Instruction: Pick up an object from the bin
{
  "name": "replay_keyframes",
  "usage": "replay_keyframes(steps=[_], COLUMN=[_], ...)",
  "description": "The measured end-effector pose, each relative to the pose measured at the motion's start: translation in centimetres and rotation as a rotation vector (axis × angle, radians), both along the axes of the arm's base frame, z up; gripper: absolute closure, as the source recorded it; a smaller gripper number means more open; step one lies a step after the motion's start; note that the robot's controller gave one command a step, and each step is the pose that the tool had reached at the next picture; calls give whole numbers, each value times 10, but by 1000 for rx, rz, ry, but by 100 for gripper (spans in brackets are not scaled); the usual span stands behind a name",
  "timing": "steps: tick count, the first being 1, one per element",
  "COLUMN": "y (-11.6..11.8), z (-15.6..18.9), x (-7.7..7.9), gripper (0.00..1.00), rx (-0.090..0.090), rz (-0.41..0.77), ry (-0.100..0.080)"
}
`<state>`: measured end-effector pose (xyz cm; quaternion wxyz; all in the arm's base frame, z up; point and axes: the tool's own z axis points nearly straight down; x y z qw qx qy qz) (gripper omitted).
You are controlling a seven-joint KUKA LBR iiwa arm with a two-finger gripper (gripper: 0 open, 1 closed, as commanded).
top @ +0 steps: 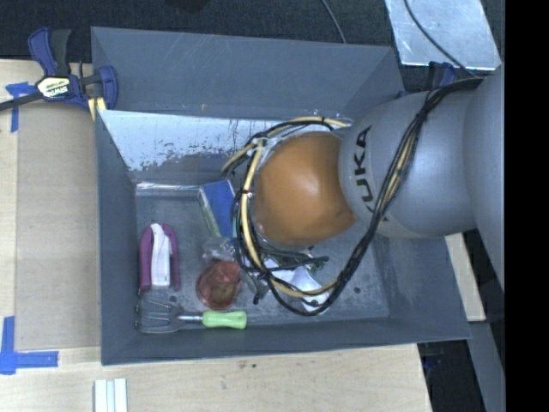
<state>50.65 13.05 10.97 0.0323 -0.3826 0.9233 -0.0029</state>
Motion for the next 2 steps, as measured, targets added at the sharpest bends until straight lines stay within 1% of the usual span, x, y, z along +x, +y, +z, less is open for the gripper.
replay_keyframes(steps=[1,2], y=[1,0], z=[22,49], x=[-1,-2], gripper=[100,100], rx=[5,2], rz=[-1,-3], ry=[-3,1])
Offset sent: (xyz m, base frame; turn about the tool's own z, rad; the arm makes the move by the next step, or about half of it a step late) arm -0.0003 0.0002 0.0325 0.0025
